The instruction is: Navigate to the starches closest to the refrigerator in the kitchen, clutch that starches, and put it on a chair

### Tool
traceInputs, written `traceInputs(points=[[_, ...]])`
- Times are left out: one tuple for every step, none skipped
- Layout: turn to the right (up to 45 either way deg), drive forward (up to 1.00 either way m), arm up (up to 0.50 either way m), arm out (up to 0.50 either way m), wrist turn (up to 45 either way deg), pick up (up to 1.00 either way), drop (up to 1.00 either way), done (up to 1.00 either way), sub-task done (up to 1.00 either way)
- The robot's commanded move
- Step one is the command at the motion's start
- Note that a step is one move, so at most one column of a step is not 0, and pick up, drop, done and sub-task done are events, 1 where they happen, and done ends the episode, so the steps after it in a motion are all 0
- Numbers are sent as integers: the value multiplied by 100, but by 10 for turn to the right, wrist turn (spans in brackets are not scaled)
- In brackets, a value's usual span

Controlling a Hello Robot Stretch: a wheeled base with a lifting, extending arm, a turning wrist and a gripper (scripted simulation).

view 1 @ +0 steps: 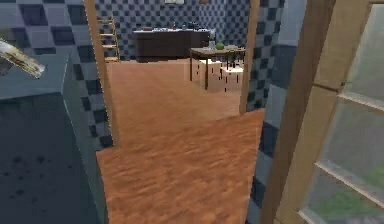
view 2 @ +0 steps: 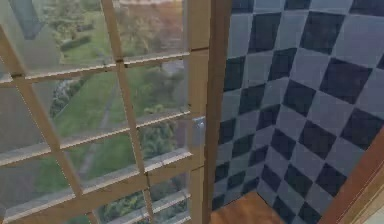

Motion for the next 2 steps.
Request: traceInputs(points=[[0,65,0,0,0,0,0,0,0],[120,0,0,0,0,0,0,0,0]])
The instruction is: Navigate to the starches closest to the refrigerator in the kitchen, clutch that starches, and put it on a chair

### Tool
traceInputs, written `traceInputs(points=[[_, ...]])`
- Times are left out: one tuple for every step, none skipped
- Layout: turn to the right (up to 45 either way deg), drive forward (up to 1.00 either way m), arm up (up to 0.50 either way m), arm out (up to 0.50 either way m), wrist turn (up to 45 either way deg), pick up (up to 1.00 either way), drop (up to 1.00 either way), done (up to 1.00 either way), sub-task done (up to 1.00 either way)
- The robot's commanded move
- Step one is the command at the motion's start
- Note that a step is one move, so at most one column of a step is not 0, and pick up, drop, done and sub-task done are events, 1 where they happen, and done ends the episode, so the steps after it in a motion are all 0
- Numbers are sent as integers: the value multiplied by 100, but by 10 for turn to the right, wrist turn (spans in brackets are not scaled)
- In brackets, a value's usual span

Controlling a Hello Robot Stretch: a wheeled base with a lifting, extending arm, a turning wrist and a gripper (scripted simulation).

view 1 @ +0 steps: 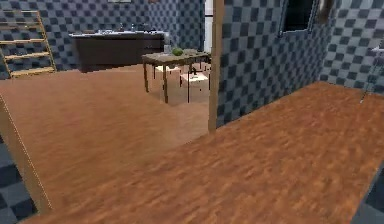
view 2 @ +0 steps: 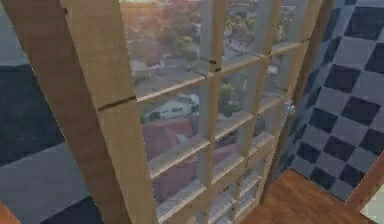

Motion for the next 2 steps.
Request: traceInputs(points=[[0,40,0,0,0,0,0,0,0],[-240,0,0,0,0,0,0,0,0]])
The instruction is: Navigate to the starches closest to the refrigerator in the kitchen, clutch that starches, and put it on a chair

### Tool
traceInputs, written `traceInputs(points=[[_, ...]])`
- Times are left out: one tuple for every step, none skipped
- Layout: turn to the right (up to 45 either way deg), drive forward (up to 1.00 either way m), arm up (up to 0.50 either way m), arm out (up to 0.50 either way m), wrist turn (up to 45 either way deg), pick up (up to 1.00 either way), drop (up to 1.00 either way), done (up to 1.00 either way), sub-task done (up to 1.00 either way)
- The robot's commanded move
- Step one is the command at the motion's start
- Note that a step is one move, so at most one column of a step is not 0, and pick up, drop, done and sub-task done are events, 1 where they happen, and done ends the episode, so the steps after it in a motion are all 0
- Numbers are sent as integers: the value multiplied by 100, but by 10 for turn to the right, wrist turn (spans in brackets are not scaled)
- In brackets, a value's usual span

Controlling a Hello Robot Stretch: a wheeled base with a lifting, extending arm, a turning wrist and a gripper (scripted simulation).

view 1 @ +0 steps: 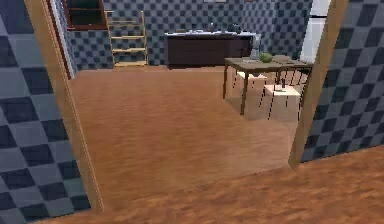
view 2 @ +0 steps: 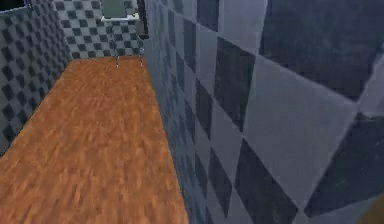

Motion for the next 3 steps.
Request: traceInputs(points=[[0,100,0,0,0,0,0,0,0],[0,100,0,0,0,0,0,0,0],[0,100,0,0,0,0,0,0,0]])
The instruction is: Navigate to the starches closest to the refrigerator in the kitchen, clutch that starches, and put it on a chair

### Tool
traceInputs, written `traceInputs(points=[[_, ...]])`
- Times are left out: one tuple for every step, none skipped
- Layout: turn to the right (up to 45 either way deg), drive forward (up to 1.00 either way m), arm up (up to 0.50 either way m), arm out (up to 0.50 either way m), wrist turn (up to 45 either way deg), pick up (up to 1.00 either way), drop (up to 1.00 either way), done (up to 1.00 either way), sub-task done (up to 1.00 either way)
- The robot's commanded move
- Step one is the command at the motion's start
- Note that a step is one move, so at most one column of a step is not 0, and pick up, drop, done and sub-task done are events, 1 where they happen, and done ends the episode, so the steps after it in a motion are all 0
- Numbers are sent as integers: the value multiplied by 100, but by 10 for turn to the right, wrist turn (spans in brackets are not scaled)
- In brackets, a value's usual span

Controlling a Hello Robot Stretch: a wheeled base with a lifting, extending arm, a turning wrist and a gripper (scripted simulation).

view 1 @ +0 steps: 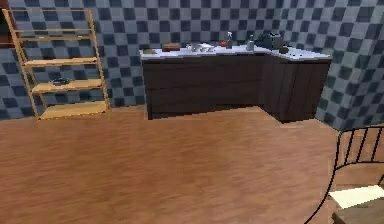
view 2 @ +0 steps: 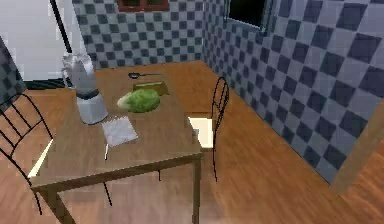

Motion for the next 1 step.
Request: traceInputs(points=[[-60,0,0,0,0,0,0,0,0]])
